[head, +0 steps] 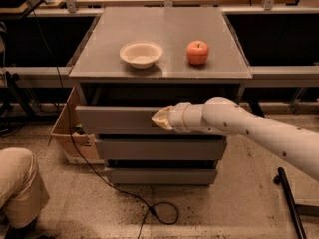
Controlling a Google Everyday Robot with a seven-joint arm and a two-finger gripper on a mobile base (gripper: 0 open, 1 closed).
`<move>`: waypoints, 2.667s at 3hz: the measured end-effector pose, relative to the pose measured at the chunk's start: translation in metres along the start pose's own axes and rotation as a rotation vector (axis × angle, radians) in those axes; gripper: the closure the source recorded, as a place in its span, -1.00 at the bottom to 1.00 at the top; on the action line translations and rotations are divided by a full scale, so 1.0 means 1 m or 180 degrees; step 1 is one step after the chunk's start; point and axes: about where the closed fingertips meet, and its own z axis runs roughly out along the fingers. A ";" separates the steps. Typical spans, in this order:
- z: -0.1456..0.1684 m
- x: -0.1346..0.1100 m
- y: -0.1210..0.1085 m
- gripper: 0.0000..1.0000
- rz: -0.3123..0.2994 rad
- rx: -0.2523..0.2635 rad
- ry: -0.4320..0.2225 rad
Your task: Close top drawer
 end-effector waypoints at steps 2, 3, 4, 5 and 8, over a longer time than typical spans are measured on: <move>0.026 -0.008 -0.015 1.00 -0.0009 0.0073 -0.0187; 0.039 -0.014 -0.013 1.00 0.0075 -0.0015 -0.0470; 0.042 -0.020 -0.005 1.00 0.0130 -0.0096 -0.0654; 0.025 -0.013 0.005 1.00 0.0181 -0.0100 -0.0604; -0.151 0.043 0.057 1.00 0.0009 -0.0029 0.0705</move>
Offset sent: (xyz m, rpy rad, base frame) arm 0.0811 0.0268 -0.0094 0.1558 -0.0972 -0.0209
